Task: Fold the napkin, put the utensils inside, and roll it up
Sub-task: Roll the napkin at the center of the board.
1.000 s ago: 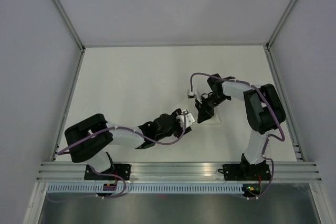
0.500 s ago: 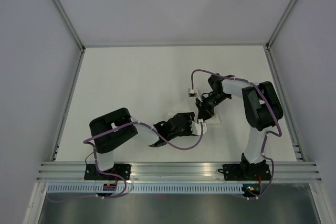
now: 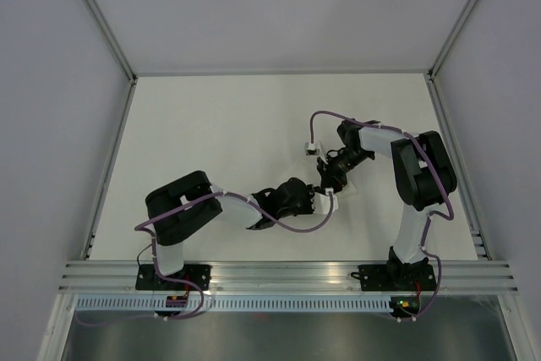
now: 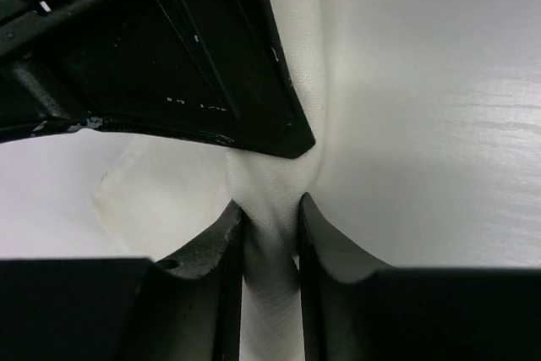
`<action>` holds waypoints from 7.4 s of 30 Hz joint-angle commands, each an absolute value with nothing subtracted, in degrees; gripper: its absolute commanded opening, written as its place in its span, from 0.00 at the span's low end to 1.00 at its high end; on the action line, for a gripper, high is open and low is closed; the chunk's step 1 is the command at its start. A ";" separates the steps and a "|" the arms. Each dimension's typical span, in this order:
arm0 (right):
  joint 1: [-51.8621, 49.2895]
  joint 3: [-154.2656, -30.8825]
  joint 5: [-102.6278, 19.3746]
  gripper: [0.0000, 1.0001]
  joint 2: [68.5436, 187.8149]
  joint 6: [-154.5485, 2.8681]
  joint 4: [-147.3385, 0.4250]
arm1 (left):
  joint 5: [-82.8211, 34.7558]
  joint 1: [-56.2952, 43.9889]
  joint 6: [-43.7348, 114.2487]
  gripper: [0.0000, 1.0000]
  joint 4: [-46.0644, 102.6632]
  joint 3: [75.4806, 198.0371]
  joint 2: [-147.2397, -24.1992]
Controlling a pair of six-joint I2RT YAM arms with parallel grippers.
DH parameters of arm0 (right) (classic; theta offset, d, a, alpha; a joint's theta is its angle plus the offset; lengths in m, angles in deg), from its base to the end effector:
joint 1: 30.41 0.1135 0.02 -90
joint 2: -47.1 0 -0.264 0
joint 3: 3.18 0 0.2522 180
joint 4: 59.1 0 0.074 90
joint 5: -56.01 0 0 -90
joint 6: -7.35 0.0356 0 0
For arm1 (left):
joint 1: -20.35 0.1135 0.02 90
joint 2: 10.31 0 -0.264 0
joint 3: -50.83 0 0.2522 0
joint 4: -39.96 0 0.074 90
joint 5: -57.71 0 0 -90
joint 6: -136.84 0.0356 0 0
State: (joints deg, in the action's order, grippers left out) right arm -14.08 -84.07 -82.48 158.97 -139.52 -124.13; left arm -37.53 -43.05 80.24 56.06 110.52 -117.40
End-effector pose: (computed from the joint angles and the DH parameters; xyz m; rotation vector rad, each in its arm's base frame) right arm 0.3038 0.1168 0.1316 -1.5562 2.2024 1.1880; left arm 0.1649 -0.3221 0.1233 1.5501 1.4492 -0.2150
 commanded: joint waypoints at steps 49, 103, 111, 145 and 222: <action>2.37 -43.13 -55.96 0.73 113.01 -131.08 -82.09 | 19.56 -25.44 52.73 0.02 12.04 132.18 -138.28; -12.66 -75.65 -76.97 0.11 156.16 -152.35 -125.86 | -40.55 -41.96 65.02 0.62 61.45 95.25 -93.36; -12.84 -77.23 -76.53 0.11 159.24 -150.95 -125.16 | -38.10 -46.62 76.00 0.67 54.41 105.09 -103.99; -13.80 -74.68 -77.23 0.69 147.65 -135.48 -113.64 | -11.38 -38.01 61.60 0.02 39.12 112.93 -117.27; -2.20 -45.59 -60.35 0.19 120.65 -128.10 -88.24 | -15.75 -19.73 44.20 0.62 30.85 125.07 -105.09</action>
